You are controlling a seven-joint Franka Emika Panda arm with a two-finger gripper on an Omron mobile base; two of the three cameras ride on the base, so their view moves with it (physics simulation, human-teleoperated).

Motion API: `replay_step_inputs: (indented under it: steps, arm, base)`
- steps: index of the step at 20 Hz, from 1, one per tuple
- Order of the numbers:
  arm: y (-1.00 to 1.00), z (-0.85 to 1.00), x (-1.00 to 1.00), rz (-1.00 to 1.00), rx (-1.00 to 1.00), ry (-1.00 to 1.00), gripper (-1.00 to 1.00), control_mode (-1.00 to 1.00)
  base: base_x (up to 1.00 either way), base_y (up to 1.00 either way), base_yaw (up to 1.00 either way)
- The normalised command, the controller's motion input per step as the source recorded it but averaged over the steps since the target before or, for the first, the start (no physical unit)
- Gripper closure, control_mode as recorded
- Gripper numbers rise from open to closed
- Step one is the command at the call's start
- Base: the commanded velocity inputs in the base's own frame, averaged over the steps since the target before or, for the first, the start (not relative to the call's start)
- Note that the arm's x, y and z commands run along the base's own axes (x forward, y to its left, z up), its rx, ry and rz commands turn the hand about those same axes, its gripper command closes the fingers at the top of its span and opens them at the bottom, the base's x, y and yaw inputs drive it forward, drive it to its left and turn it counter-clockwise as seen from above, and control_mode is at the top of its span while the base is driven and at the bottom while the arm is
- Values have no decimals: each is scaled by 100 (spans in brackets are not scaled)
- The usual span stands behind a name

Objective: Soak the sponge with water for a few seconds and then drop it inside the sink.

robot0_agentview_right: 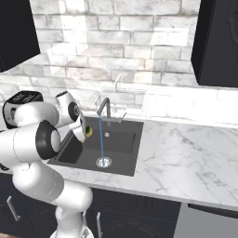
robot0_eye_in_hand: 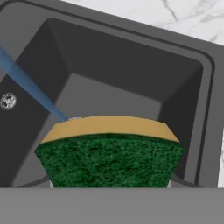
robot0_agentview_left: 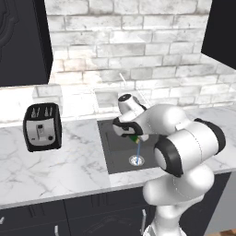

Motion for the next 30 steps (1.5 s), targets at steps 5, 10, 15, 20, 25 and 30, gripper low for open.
replay_step_inputs:
  steps: [5,10,15,20,25,30]
  arm:
    - [-14,-13,1,0,0,0,100,-100]
    - [-15,-13,0,0,0,0,100,-100]
    - [-7,-16,0,0,0,0,100,-100]
    - [-6,-22,0,0,0,0,100,-100]
    - [0,-14,3,0,0,0,100,-100]
    - [0,-7,4,0,0,0,100,-100]
  base:
    - [0,0,0]
    - [0,0,0]
    - [0,0,0]
    - [0,0,0]
    - [0,0,0]
    - [0,0,0]
